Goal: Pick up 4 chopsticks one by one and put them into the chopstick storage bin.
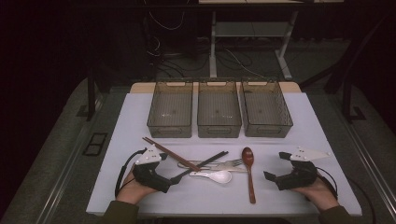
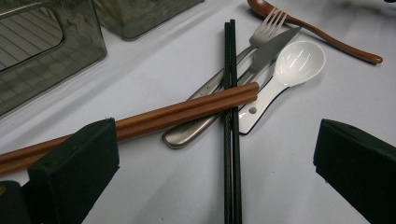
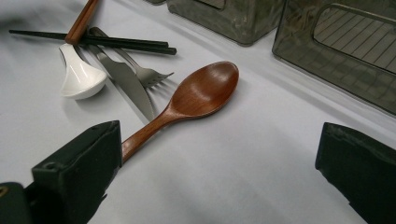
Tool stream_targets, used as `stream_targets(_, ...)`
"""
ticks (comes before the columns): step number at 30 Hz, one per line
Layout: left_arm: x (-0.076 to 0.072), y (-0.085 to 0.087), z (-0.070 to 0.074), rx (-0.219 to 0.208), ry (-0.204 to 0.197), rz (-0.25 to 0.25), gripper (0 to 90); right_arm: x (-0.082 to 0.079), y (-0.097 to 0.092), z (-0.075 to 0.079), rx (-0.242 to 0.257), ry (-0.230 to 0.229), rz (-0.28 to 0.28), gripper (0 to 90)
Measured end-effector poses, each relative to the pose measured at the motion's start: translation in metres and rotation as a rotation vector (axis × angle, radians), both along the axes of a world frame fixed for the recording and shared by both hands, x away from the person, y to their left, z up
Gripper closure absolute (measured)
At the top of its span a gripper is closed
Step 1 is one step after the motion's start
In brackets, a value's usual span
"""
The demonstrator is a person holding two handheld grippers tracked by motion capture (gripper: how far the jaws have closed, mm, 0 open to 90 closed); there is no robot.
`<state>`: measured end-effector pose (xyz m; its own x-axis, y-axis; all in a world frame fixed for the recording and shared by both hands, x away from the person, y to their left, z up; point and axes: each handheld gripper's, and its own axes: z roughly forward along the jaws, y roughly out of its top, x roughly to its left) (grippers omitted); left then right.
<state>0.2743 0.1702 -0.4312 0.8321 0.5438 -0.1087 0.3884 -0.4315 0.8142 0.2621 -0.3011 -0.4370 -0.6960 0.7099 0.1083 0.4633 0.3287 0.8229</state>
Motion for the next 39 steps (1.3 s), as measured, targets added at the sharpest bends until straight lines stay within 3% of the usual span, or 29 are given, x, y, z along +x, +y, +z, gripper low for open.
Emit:
stream_targets(19,0.007,-0.001,0.005,0.005,-0.014,-0.006,0.4,0.002,-0.003,0.001,0.026,0.004,0.005,0.7)
stream_targets(39,0.028,-0.001,0.009,0.006,-0.024,-0.003,1.8,0.002,-0.002,0.001,0.023,0.011,0.009,0.7)
